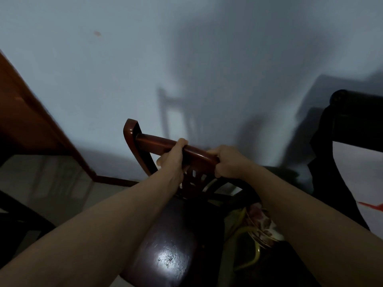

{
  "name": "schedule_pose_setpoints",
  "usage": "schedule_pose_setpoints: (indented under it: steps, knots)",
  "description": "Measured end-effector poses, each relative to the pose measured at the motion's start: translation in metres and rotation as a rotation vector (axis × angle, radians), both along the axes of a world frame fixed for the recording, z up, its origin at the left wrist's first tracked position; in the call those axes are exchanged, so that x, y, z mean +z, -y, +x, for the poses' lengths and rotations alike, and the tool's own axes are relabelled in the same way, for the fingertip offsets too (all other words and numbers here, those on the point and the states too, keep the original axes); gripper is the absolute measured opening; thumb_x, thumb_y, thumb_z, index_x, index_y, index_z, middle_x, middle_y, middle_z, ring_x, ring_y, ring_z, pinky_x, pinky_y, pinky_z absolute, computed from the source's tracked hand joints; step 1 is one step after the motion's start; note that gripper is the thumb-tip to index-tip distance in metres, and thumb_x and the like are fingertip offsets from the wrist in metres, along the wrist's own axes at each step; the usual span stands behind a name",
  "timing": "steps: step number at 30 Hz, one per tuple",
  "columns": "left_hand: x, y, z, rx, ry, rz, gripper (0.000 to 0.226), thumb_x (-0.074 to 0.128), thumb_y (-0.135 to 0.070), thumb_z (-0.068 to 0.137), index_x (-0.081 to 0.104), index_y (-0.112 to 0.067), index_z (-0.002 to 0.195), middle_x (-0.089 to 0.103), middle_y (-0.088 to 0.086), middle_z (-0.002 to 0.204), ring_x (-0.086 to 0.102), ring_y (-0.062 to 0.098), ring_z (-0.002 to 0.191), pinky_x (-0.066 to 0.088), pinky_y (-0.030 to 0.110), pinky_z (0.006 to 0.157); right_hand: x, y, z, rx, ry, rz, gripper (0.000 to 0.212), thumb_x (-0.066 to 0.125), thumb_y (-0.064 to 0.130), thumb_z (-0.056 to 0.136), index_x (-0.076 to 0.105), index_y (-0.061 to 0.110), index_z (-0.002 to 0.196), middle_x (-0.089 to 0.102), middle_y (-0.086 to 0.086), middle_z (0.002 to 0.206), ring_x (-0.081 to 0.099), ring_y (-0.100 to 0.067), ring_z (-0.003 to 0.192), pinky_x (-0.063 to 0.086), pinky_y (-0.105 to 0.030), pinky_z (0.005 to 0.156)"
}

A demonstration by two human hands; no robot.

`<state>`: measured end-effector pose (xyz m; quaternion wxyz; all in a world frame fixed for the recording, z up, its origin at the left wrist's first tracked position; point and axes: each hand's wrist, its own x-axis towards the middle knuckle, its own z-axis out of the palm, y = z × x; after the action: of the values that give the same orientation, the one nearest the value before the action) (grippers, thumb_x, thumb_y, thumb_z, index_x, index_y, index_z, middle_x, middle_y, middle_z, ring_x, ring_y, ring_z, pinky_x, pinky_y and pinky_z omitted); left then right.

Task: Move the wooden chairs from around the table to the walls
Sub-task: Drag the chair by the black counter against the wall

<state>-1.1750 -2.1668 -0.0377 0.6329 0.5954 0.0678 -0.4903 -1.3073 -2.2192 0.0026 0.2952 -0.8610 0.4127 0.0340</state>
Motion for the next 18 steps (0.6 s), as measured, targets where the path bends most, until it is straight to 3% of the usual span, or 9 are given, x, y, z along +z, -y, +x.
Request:
schedule_pose_setpoints:
  steps: [5,9,16,18]
  knots:
    - [-0.006,0.034,0.0,0.005,0.01,0.014,0.06,0.073,-0.025,0.073,0.052,-0.001,0.123,0.066,0.014,0.112,0.066,0.022,0.085,0.054,0.03,0.062,-0.01,0.038,0.001,0.024,0.002,0.023,0.044,0.062,-0.004,0.068,0.069,0.019,0.104,0.064,-0.002,0.083,0.06,-0.02,0.079,0.042,-0.021,0.064]
    - [-0.01,0.068,-0.002,0.004,0.017,0.033,0.058,0.073,-0.025,0.073,0.054,-0.003,0.122,0.065,0.013,0.115,0.067,0.025,0.096,0.057,0.036,0.073,-0.019,0.075,0.001,0.059,-0.018,0.003,0.039,0.062,-0.004,0.07,0.068,0.011,0.105,0.07,-0.012,0.095,0.065,-0.027,0.088,0.045,-0.024,0.07]
    - [-0.026,0.128,-0.003,-0.015,0.035,0.082,0.06,0.075,-0.028,0.069,0.054,-0.004,0.121,0.065,0.011,0.113,0.067,0.024,0.095,0.057,0.039,0.08,-0.043,0.123,-0.01,0.024,0.037,-0.167,0.034,0.068,0.004,0.074,0.064,0.014,0.107,0.069,-0.011,0.104,0.063,-0.027,0.095,0.037,-0.021,0.069]
    - [-0.03,0.144,-0.005,-0.023,0.044,0.091,0.061,0.074,-0.029,0.069,0.054,-0.005,0.121,0.064,0.01,0.116,0.067,0.024,0.096,0.057,0.04,0.082,-0.052,0.137,-0.016,-0.021,0.035,-0.196,0.032,0.07,0.01,0.075,0.063,0.016,0.106,0.068,-0.01,0.105,0.063,-0.027,0.096,0.045,-0.027,0.076]
